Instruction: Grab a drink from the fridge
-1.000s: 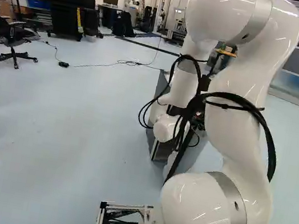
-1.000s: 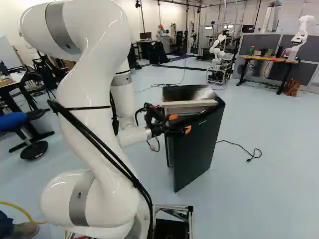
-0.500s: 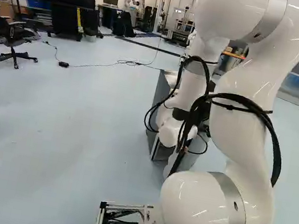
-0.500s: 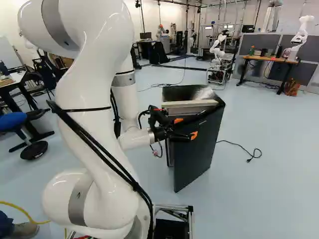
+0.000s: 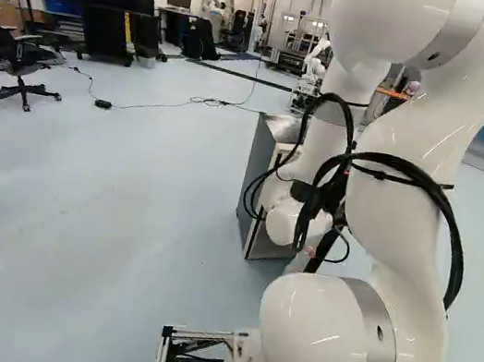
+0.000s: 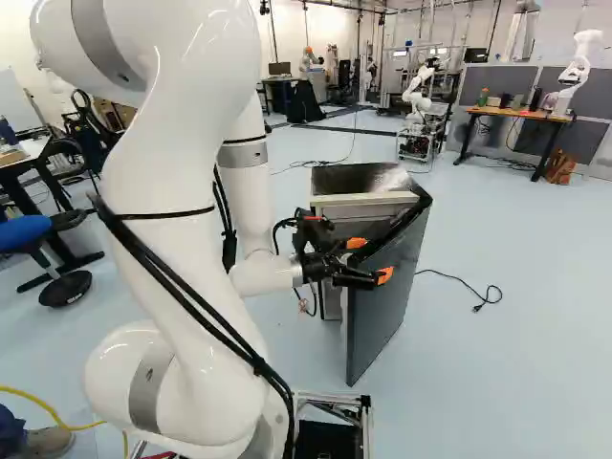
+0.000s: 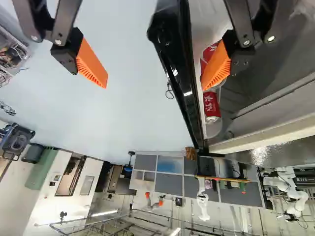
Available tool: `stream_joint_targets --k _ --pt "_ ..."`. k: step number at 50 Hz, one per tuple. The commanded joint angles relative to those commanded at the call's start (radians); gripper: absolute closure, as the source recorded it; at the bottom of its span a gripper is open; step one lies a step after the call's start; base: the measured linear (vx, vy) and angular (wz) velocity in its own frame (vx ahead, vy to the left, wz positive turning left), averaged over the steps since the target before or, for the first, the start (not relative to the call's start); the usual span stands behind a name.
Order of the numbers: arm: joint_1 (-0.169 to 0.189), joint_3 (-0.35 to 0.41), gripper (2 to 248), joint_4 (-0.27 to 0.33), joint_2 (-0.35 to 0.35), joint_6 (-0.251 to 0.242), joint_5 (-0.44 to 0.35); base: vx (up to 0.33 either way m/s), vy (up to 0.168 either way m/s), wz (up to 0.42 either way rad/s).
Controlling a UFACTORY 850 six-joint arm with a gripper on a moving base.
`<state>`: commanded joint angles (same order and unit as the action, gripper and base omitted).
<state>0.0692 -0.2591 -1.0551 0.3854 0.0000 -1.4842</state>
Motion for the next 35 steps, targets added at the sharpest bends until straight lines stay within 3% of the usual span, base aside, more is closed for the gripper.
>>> stream_joint_targets --k 35 --pt "0.148 0.041 3 -0.022 -0.025 0.000 0.000 0.000 0.000 0.000"
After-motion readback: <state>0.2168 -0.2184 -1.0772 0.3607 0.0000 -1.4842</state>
